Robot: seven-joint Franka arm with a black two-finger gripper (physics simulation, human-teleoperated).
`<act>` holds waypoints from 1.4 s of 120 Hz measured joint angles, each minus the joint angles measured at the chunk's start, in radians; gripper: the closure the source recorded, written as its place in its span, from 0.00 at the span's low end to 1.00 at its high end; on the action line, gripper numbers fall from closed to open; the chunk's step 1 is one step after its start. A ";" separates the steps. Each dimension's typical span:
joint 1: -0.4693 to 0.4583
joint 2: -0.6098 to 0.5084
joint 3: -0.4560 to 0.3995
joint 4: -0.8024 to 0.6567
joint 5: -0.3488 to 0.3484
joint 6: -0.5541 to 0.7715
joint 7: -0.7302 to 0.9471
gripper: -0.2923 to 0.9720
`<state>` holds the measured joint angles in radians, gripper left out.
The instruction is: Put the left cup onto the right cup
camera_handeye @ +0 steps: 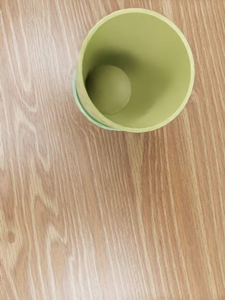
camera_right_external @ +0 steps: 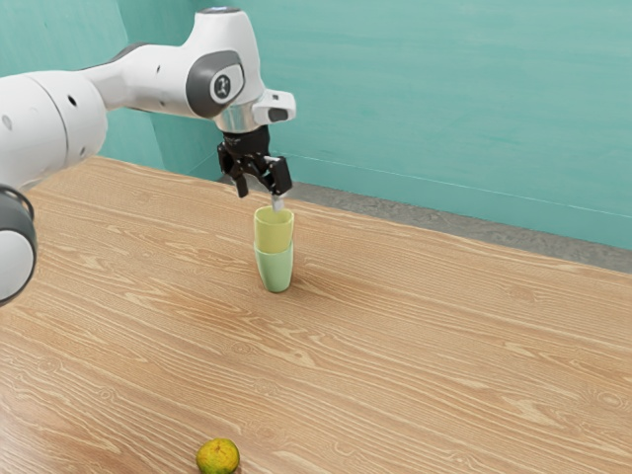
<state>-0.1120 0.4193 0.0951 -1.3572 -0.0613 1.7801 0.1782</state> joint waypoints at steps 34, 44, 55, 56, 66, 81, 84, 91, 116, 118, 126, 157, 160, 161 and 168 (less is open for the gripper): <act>0.000 -0.186 0.001 -0.167 0.008 -0.004 0.002 0.23; 0.000 -0.230 0.002 -0.170 0.015 -0.010 0.004 0.23; 0.001 -0.286 0.004 -0.171 0.027 -0.035 0.008 0.23; 0.002 -0.290 0.004 -0.171 0.028 -0.038 0.008 0.23; 0.001 -0.320 0.006 -0.172 0.032 -0.068 0.011 0.23; 0.002 -0.349 0.008 -0.171 0.035 -0.097 0.013 0.23; 0.003 -0.352 0.008 -0.171 0.035 -0.101 0.014 0.23; 0.003 -0.356 0.008 -0.170 0.035 -0.109 0.014 0.23; -0.002 -0.358 0.015 -0.168 0.036 -0.123 0.016 0.23; -0.002 -0.358 0.016 -0.168 0.036 -0.123 0.017 0.23; 0.001 -0.357 0.018 -0.168 0.036 -0.125 0.018 0.23; 0.006 -0.356 0.019 -0.168 0.035 -0.129 0.021 0.23; 0.005 -0.355 0.019 -0.168 0.035 -0.129 0.021 0.23; 0.005 -0.355 0.019 -0.168 0.035 -0.129 0.021 0.23; 0.004 -0.354 0.020 -0.168 0.035 -0.129 0.022 0.23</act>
<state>-0.1080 0.0654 0.1148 -1.5254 -0.0260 1.6512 0.2000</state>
